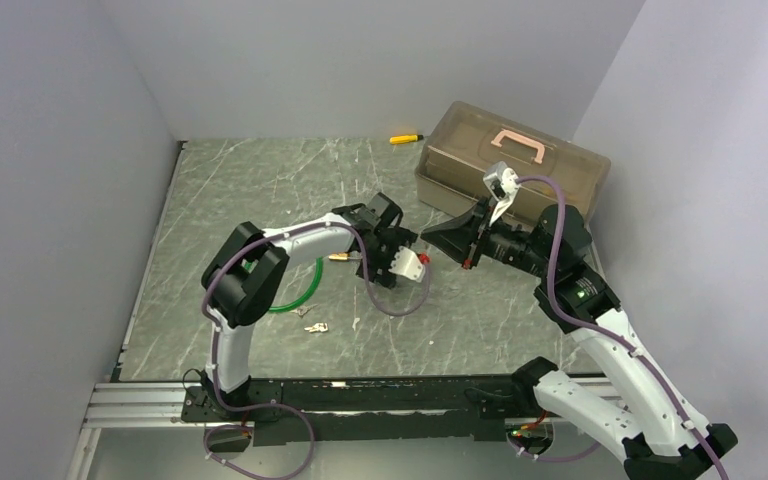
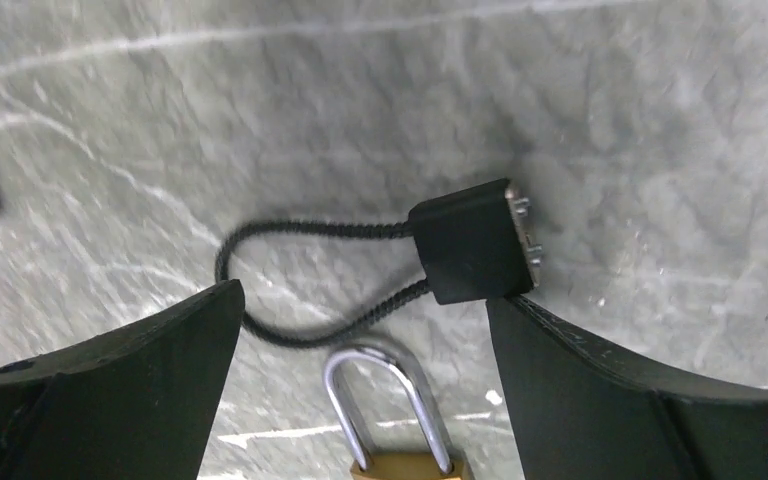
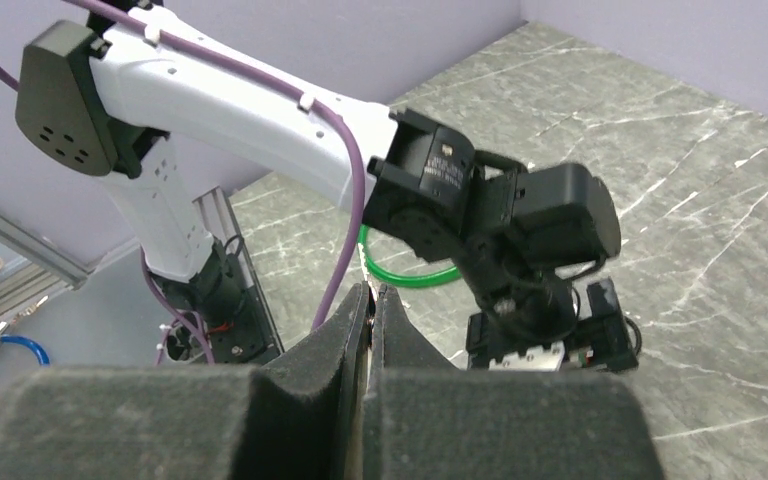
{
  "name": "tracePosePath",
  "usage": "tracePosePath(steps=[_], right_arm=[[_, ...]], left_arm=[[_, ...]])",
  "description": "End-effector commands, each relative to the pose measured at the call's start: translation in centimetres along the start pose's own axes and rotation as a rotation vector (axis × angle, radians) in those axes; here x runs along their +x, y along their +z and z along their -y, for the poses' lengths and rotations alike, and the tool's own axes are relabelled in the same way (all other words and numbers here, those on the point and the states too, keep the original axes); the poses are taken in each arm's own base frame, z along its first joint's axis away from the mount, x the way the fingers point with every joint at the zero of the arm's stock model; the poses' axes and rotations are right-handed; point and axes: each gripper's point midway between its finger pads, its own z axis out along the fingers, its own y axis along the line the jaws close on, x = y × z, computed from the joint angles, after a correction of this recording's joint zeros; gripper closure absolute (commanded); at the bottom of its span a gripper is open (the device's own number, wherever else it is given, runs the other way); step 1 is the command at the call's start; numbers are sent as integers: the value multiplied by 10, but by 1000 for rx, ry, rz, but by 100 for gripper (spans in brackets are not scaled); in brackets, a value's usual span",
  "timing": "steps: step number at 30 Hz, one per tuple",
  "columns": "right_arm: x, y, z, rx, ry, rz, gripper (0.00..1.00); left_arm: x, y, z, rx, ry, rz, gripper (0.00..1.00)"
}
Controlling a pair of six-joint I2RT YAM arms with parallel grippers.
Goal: Unlock with the key
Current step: Pick up the lock from the center of the board.
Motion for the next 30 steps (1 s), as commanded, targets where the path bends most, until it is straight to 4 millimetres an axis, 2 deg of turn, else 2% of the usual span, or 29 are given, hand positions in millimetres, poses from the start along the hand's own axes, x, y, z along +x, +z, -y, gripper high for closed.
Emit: tracePosePath(steps=[1,7,9,12,19,22,26,27,30], right_arm=[[-33,-6,-15,-38,-51,70,100],[-32,-5,-16,-51,-45,68,100],[-32,-6,-17,-54,-44,72,100],[-31,-6,-18,-57,-42,72,100],[-34,-7,-19,-55,-50,66,100],[-35,-8,-19,-55,-56,69,100],[-36,-8,-20,-60,-60,69,100],[-37,-8,-20,-59,-62,72,100],[-37,-9,-21,-61,-64,73,100]], left_arm=[[-20,14,10,57,100,30,3],[-51,26,26,105,117,73,6],[-55,28,34,132,115,81,8],[-53,29,45,175,116,76,13],[-43,28,58,270,100,67,33],[-36,22,65,349,106,67,34],[-25,24,66,390,102,27,37],[-25,25,66,384,111,25,41],[-32,32,59,333,110,24,71]])
